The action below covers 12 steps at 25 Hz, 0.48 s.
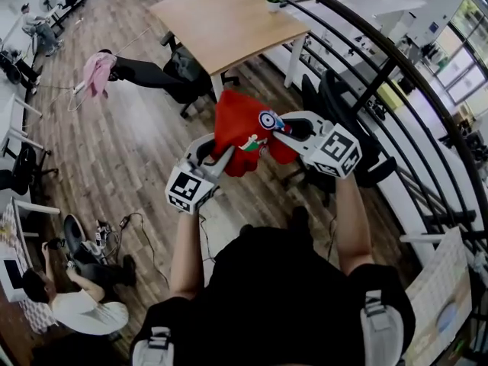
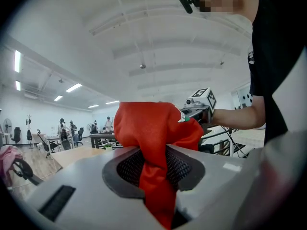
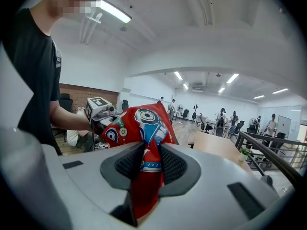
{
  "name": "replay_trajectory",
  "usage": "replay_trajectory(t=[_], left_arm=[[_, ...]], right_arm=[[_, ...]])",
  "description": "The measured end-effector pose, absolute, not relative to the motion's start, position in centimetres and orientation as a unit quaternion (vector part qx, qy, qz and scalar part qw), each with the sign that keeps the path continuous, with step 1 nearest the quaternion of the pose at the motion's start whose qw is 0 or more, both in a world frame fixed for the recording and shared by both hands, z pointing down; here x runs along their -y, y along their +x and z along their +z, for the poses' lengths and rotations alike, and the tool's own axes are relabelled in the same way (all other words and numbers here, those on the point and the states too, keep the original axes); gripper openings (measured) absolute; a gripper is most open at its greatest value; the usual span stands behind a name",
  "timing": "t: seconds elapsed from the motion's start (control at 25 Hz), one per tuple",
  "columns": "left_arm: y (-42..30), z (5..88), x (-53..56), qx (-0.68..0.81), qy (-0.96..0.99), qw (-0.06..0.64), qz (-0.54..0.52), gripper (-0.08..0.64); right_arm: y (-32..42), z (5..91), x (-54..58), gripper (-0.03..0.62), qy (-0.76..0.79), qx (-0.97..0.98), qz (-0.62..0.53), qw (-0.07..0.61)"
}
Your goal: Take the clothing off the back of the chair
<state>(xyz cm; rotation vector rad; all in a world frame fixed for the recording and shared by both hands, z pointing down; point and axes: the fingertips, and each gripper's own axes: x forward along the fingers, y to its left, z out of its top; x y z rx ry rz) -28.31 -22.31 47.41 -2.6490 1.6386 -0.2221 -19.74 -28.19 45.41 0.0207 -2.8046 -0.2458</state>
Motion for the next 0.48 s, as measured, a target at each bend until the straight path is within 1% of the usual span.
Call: replay_trajectory(t=[0.4, 0.48], left_arm=[[-32.1, 49.5, 18.0, -0.551, -0.831, 0.000, -0.078, 0.104], [-32.6, 50.1, 17.4, -0.554, -0.828, -0.010, -0.081, 0.104]], right_arm=[[-23.5, 49.1, 24.0, 0.092, -0.025, 0.988, -0.044, 0.149], [-24.0, 49.6, 23.4, 0.092, -0.025, 0.987, -0.038, 0.152]])
